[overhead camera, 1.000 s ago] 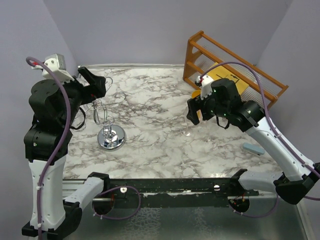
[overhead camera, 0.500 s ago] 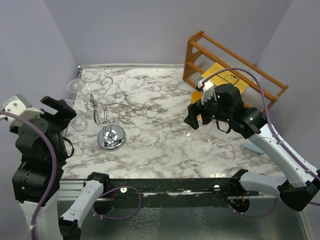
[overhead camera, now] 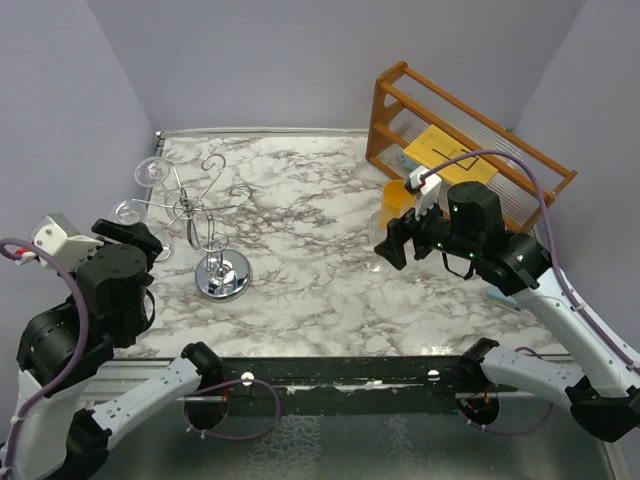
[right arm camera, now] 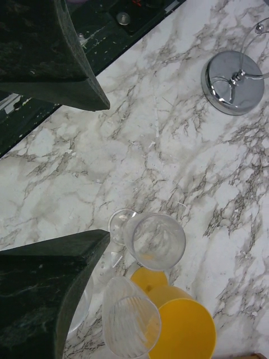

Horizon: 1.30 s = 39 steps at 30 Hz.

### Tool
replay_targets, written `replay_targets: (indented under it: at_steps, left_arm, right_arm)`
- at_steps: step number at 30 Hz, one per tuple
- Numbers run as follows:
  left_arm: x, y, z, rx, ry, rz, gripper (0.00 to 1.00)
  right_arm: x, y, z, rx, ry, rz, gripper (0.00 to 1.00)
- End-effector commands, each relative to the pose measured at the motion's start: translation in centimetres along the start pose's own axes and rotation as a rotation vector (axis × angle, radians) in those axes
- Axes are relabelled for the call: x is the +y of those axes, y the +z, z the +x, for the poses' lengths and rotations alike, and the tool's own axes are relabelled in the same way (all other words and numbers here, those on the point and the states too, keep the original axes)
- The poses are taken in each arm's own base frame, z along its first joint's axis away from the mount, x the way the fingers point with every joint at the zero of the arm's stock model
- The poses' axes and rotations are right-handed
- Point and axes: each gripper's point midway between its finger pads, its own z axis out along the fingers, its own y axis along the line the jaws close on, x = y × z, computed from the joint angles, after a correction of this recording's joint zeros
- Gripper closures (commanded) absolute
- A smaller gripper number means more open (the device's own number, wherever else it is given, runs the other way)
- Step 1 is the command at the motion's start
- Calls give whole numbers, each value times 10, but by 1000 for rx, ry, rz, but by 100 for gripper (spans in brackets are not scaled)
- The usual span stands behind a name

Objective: Take the wine glass off the wine glass rack

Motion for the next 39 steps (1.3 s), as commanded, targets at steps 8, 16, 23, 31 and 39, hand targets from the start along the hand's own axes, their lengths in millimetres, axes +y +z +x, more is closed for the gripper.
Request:
replay_targets:
  at_steps: [8, 16, 23, 31, 39]
  left_arm:
    - [9, -6, -38, -88, -1, -84, 33]
    - [-77, 8, -48, -110, 163, 139, 20]
    - [-175, 44, -10, -85, 352, 275, 3]
    - [-240, 128, -10, -52, 484, 275, 1]
    - [-167, 181, -91, -66, 247, 190, 1]
  right_arm:
    - [4, 1, -14, -52, -20, -20, 14]
    - [3, 5, -14, -45, -20, -17, 14]
    - [0, 0, -12, -59, -28, 3, 13]
    - [1, -4, -14, -78, -32, 1, 12]
    - [7, -7, -14, -92, -26, -34, 12]
